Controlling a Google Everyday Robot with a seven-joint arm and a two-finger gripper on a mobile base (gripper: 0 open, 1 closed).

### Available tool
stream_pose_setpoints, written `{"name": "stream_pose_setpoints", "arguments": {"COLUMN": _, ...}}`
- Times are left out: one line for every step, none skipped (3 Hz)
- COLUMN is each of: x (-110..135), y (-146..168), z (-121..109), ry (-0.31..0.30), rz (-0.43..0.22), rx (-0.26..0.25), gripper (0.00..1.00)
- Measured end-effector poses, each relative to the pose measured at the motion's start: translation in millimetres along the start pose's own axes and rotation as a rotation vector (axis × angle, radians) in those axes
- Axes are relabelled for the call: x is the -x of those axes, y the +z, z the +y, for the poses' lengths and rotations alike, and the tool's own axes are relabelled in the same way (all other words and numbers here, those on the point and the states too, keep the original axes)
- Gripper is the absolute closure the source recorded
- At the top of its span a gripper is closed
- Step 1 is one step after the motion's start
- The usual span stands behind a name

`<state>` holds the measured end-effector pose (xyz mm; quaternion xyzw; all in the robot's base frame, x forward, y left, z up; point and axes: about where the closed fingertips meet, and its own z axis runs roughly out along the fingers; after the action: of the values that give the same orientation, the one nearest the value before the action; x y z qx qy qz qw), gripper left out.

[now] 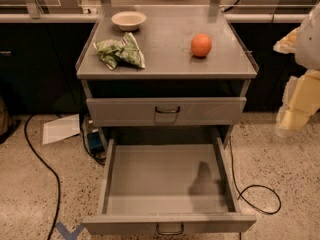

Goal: Place orange into middle drawer

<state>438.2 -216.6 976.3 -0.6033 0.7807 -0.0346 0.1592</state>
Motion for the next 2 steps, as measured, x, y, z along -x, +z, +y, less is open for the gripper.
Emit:
{"name": "stream_pose_setpoints", "arguments": {"x": 0.1, "y": -0.2, "z": -0.2, "ry": 0.0, "rz": -0.001, "rx": -0.001, "gripper": 0.0}}
{"name": "stream_pose_setpoints", "arguments": {"x": 8.0, "y": 6.5, "z": -32.0, "ry": -0.055, "rz": -0.013, "rx": -0.021, "gripper": 0.0}}
